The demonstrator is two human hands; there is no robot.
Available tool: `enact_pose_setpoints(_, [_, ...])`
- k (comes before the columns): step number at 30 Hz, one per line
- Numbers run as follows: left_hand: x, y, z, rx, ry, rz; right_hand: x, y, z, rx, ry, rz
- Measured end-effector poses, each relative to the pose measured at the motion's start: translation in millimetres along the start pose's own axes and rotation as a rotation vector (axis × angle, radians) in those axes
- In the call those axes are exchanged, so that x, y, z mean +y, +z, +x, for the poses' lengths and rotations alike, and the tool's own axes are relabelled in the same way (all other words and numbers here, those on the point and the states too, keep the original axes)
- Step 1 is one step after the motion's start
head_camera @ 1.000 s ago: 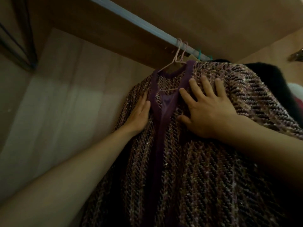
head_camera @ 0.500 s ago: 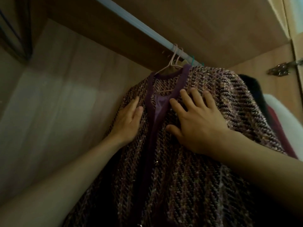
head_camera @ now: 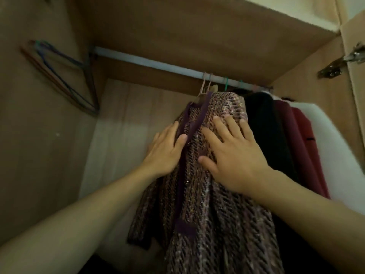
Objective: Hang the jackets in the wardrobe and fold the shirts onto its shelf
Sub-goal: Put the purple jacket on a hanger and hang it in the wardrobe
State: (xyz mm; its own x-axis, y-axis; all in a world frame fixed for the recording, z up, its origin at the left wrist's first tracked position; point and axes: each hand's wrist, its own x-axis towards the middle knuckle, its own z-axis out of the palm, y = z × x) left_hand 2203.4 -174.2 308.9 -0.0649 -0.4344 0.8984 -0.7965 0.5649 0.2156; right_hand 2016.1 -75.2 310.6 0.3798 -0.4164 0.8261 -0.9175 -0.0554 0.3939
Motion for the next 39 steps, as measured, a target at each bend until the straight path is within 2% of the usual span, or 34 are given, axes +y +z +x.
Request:
enact_pose_setpoints(5, [39.2, -36.8, -33.5, -0.044, 0.010, 0.191, 7.4, -22.2, -30.9, -0.007, -0.009, 0.118])
enact_pose_setpoints(14, [93.7, -103.0, -87.8, -0.116, -0.009, 0.388, 12.4, -86.9, -59.4, 0.001, -0.010, 0.134])
enact_pose_setpoints(21, [99.9, -135.9, -144.2, -0.179, 0.004, 0.315, -16.9, -127.9, -100.4, -0.089, 0.005, 0.150])
enact_pose_setpoints(28, [93.7, -142.7, -227.8, -0.245, -0.094, 0.177, -57.6, -151.2, -168.3, -0.277, 0.003, 0.138])
enact_pose_setpoints(32, [97.7, -155.5, -243.4, -0.241, -0.127, 0.099, -56.1, -168.8, -196.9, -0.329, 0.022, 0.148])
enact_pose_setpoints(39, [139.5, -194.3, -262.8, -0.240, -0.074, 0.059, -34.0, -193.0, -229.9, -0.331, 0.084, 0.208])
